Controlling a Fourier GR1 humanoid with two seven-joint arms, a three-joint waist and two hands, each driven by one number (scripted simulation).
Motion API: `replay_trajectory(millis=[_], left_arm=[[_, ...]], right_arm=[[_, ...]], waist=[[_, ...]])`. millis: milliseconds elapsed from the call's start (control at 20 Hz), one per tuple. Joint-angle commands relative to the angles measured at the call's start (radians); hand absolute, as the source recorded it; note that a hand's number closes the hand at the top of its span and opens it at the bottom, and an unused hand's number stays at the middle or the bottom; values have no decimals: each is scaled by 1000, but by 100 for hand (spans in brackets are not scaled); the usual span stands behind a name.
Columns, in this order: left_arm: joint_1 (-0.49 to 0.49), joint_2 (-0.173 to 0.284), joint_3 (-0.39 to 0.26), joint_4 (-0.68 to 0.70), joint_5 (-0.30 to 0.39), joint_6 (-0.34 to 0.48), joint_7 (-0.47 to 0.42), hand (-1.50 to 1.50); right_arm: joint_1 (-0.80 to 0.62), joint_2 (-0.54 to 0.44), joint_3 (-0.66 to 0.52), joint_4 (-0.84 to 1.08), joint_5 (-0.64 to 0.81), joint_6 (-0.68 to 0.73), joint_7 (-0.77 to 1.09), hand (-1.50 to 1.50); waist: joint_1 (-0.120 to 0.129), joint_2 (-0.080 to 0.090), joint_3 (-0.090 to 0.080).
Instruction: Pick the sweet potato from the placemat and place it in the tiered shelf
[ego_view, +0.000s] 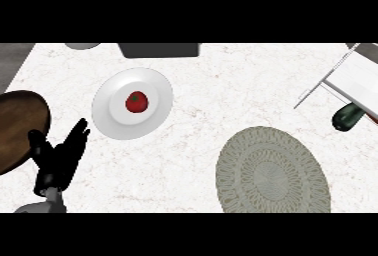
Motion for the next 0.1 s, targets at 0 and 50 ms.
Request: replay_trajectory(millis=[0, 50], left_arm=[[19, 9, 11, 35, 13, -21, 12, 0], [18, -7, 6, 49, 0, -7, -13, 0]], right_arm=[[100, -39, -155, -108, -115, 167, 28, -150], [123, -38, -221, -20, -150, 158, -53, -150]], waist=[[-10, 3, -3], [-6, 5, -3]])
